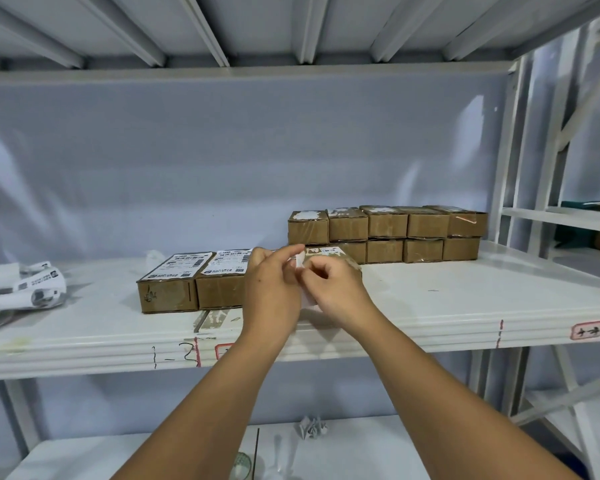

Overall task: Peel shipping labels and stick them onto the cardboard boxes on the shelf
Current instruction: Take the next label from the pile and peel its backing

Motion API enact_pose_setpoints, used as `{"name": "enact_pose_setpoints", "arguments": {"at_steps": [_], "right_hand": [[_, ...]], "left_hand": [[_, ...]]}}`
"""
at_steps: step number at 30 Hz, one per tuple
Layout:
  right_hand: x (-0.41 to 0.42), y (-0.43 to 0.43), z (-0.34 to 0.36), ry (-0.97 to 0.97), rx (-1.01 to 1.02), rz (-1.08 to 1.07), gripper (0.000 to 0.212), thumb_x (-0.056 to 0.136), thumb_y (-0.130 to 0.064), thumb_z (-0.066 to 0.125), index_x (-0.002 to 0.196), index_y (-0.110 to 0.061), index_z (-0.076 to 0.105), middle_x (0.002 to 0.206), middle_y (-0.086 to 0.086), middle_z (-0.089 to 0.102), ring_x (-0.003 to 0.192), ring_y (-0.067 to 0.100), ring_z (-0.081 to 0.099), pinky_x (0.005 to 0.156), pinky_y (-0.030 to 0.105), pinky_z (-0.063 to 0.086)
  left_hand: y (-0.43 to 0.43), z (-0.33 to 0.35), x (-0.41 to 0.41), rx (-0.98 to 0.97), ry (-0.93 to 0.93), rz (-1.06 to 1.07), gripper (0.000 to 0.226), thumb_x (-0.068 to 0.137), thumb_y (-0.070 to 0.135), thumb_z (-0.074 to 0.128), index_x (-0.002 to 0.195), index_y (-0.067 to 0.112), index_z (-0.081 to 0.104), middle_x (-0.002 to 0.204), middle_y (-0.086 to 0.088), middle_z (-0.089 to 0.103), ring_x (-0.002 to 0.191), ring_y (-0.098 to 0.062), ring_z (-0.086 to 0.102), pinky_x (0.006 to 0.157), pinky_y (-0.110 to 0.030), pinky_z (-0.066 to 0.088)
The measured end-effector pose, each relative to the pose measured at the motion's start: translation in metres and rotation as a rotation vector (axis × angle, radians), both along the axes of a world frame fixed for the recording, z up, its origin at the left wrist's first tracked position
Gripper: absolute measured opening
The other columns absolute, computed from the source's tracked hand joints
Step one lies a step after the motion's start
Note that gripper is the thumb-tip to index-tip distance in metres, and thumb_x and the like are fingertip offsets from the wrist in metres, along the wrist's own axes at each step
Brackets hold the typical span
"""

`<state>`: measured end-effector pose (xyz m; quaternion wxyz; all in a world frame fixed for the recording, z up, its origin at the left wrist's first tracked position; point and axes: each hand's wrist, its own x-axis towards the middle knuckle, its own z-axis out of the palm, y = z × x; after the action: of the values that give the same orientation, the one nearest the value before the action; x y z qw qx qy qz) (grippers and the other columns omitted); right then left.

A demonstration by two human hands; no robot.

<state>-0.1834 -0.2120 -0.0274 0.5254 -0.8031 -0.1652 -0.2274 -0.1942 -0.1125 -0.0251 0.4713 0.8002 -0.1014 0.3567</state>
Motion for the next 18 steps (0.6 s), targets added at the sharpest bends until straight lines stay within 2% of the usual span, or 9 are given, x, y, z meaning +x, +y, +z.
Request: {"name": "enact_pose_setpoints", "arguments": {"at_steps": [1,3,5,7,9,10,13,16,18], "right_hand": [[-0.003,0.004,0.003,-0.018,0.01,-0.028,0.026,0.089,-0.023,0.057,0.064,-0.016,0.057,0.049,-0.012,0.047,0.054,0.007,0.042,0.057,0.025,0.035],[-0.012,0.011,0.009,0.0,0.102,0.003,0.017,0.09,-0.026,0.058,0.076,-0.017,0.062,0.054,-0.015,0.052,0.056,0.006,0.046,0.057,0.023,0.039],[-0.021,0.016,0.015,0.106,0.334,0.201,0.017,0.094,-0.018,0.05,0.086,-0.015,0.065,0.06,-0.01,0.058,0.057,0.008,0.053,0.055,0.026,0.047],[-0.028,0.02,0.019,0.198,0.56,0.419,0.034,0.095,-0.01,0.041,0.078,-0.016,0.069,0.059,-0.004,0.061,0.053,0.009,0.057,0.05,0.023,0.047],[-0.031,0.025,0.022,0.253,0.734,0.465,0.043,0.097,-0.013,0.041,0.063,-0.017,0.067,0.053,-0.004,0.06,0.046,0.008,0.056,0.047,0.02,0.043],[-0.032,0.027,0.023,0.279,0.785,0.454,0.043,0.099,-0.017,0.042,0.062,-0.015,0.064,0.049,-0.004,0.059,0.042,0.007,0.055,0.043,0.018,0.041],[-0.034,0.033,0.027,0.349,0.822,0.438,0.037,0.102,-0.021,0.04,0.073,-0.011,0.06,0.05,-0.004,0.061,0.043,0.008,0.058,0.04,0.017,0.043],[-0.032,0.034,0.029,0.422,0.834,0.45,0.03,0.102,-0.023,0.04,0.086,-0.01,0.062,0.066,0.002,0.066,0.056,0.014,0.064,0.049,0.026,0.051],[-0.031,0.035,0.03,0.458,0.87,0.446,0.027,0.101,-0.023,0.042,0.09,-0.01,0.063,0.073,0.005,0.067,0.058,0.016,0.065,0.055,0.03,0.053]], "left_hand": [[0.003,0.003,-0.003,-0.011,-0.034,0.002,0.032,0.095,0.005,0.046,0.114,0.02,0.066,0.097,0.003,0.051,0.08,-0.004,0.05,0.067,-0.004,0.032],[0.007,0.008,-0.011,0.0,-0.121,0.019,0.03,0.095,0.007,0.049,0.119,0.017,0.064,0.106,0.001,0.06,0.096,-0.01,0.053,0.075,-0.009,0.032],[0.009,0.013,-0.021,0.067,-0.228,0.044,0.033,0.094,0.009,0.05,0.125,0.018,0.059,0.102,0.001,0.061,0.099,-0.01,0.048,0.077,-0.013,0.029],[0.009,0.018,-0.03,0.134,-0.283,0.059,0.038,0.094,0.013,0.049,0.131,0.022,0.052,0.097,0.001,0.059,0.094,-0.007,0.045,0.075,-0.017,0.03],[0.012,0.021,-0.035,0.219,-0.324,0.107,0.041,0.093,0.013,0.051,0.133,0.022,0.049,0.092,-0.005,0.058,0.09,-0.019,0.053,0.073,-0.029,0.041],[0.014,0.022,-0.035,0.28,-0.367,0.139,0.042,0.09,0.01,0.054,0.13,0.019,0.052,0.085,-0.008,0.059,0.082,-0.024,0.058,0.067,-0.034,0.046],[0.021,0.019,-0.031,0.39,-0.479,0.253,0.046,0.073,0.009,0.067,0.118,0.014,0.057,0.066,-0.01,0.06,0.062,-0.027,0.062,0.05,-0.034,0.049],[0.029,0.017,-0.026,0.415,-0.524,0.262,0.046,0.074,0.011,0.074,0.118,0.012,0.06,0.07,-0.009,0.064,0.07,-0.028,0.064,0.06,-0.039,0.052],[0.034,0.016,-0.023,0.456,-0.515,0.252,0.039,0.083,0.022,0.062,0.121,0.019,0.055,0.078,-0.003,0.068,0.081,-0.024,0.061,0.066,-0.037,0.051]]}}
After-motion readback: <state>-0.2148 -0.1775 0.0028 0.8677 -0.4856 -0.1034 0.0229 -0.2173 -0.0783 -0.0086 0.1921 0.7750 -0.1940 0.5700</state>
